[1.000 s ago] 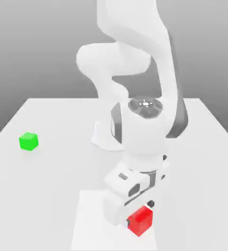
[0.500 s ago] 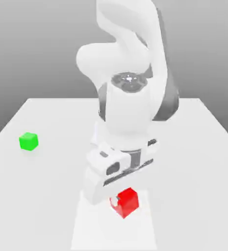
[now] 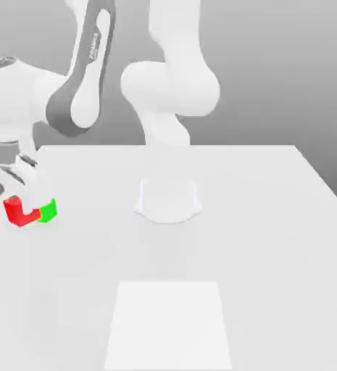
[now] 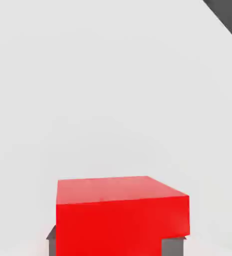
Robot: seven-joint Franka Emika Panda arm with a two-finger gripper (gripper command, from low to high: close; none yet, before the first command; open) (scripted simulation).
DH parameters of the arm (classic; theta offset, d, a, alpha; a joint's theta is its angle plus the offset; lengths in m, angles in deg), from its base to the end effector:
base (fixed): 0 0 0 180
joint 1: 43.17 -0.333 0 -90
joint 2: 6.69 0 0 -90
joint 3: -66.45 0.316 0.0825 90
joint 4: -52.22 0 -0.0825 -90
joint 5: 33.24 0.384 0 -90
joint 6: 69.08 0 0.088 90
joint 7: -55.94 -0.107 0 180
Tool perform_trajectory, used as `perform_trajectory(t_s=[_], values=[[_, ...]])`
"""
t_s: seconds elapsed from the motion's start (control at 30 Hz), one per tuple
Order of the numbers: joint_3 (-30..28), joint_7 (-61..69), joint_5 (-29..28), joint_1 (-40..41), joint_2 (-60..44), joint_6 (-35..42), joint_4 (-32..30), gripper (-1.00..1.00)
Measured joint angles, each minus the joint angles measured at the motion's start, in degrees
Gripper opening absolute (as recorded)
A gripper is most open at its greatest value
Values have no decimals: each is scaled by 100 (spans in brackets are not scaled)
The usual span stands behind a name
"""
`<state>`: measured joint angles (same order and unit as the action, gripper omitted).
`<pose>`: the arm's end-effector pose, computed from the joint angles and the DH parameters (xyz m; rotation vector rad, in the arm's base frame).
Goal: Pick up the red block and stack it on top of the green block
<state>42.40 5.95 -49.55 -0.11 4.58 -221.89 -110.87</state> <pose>0.1565 -0.3253 0.2484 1.9403 -2.4047 0.0049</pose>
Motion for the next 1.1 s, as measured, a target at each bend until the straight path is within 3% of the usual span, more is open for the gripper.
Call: perform_trajectory(t_s=[0.17, 0.23, 0.7, 1.1], values=[[-615, -818, -138, 1230, 414, 55, -344, -100], [-737, -891, -85, 1367, 414, -8, -387, -100], [-1079, -429, 668, 925, -227, -688, -387, -100], [-1256, 242, 1640, 467, -919, -1256, -384, -100]])
